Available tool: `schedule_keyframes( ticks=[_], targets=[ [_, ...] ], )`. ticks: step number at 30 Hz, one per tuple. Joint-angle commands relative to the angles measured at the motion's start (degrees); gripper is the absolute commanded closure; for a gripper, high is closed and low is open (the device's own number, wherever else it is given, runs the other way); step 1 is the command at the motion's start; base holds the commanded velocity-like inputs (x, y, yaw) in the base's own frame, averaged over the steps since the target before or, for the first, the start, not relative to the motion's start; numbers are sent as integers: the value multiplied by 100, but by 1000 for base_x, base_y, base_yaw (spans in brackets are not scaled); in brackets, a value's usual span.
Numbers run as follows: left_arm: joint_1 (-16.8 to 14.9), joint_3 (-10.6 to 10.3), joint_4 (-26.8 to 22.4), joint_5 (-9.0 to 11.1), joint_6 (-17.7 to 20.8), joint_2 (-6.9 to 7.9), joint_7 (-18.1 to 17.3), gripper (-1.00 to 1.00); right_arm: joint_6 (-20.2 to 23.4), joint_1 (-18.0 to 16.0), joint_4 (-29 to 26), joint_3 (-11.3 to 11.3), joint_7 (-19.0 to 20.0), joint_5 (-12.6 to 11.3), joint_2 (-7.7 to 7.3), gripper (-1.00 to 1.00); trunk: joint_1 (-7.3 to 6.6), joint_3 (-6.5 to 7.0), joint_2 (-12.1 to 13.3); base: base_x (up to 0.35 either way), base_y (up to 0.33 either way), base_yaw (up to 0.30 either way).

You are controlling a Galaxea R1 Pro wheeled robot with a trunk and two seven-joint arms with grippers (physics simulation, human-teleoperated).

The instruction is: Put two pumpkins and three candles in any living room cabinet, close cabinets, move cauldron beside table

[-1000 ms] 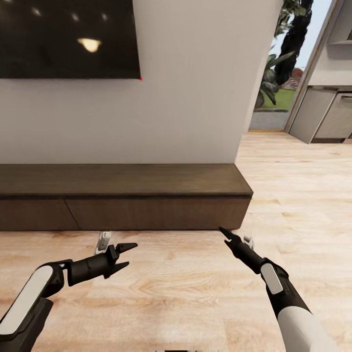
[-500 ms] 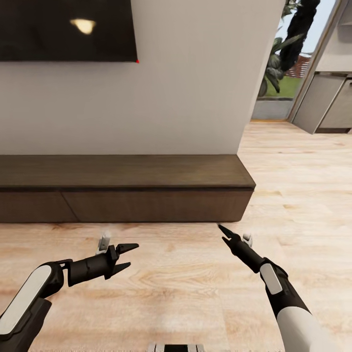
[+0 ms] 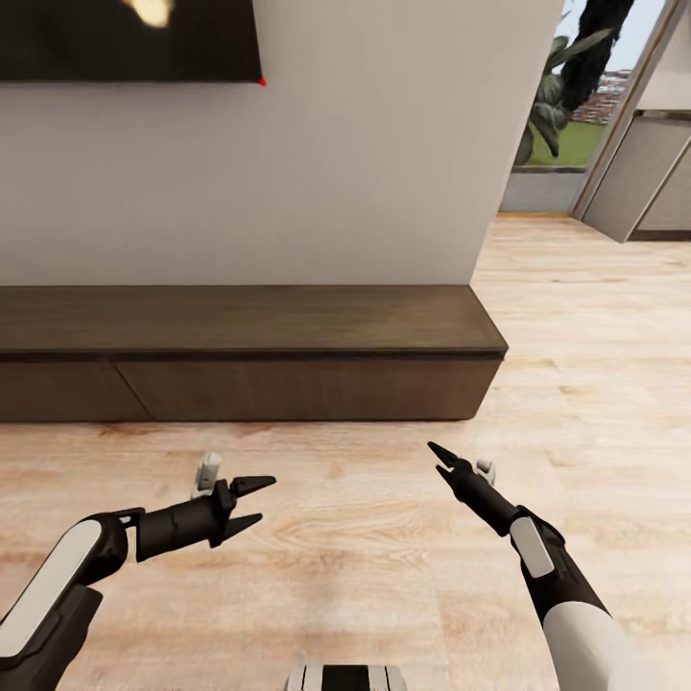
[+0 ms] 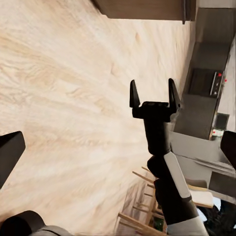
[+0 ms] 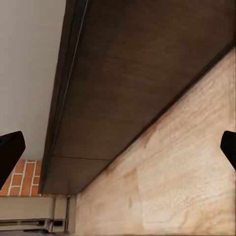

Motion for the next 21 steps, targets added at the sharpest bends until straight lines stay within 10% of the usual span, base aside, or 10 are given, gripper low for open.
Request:
schedule_keyframes(
  ticks=[1, 10, 21],
  targets=[
    [-2, -57, -32, 141, 1, 15, 53, -100, 44, -5, 2, -10, 1, -36, 1, -100, 1, -27, -3, 0, 0, 0],
    [5, -205, -96, 1165, 6, 483, 13, -100, -252, -5, 7, -14, 7, -42, -9, -100, 4, -49, -5, 0, 0, 0],
    [12, -218, -100, 1321, 11, 542, 12, -100, -332, -9, -2, -17, -22, -330, 16, -100, 4, -49, -5, 93, 0, 0]
  ],
)
